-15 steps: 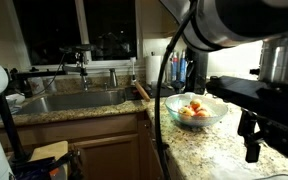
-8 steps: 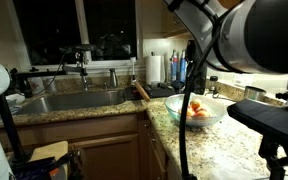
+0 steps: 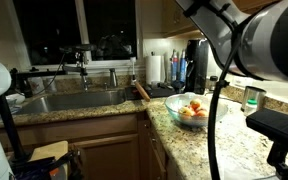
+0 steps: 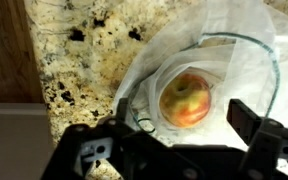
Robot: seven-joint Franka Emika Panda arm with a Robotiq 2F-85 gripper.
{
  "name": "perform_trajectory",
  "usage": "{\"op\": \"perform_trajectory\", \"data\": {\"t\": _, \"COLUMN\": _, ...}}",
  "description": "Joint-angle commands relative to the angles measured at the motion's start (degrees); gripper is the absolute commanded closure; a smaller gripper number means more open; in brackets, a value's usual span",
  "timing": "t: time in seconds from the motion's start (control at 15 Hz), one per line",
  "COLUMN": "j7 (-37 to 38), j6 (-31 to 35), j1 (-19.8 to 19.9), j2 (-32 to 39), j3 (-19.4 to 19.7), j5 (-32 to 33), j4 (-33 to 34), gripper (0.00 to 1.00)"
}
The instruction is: Move the peach from the bag to the bowl
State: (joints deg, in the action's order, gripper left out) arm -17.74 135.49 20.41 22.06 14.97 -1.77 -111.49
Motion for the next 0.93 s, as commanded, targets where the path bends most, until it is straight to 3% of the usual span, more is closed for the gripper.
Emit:
{"op": "perform_trajectory", "data": {"t": 0.0, "j7": -4.3, "j6": -3.0, "j1": 2.6, "j2": 1.3, "j3": -1.8, "j5": -1.2, "j4": 3.0, "gripper": 0.0}}
{"op": "perform_trajectory", "data": {"t": 0.87, "j7": -1.7, "j6": -2.0, "j1": 1.2, "j2": 4.1, "j3": -2.9, "j5": -0.1, "j4": 4.2, "gripper": 0.0}}
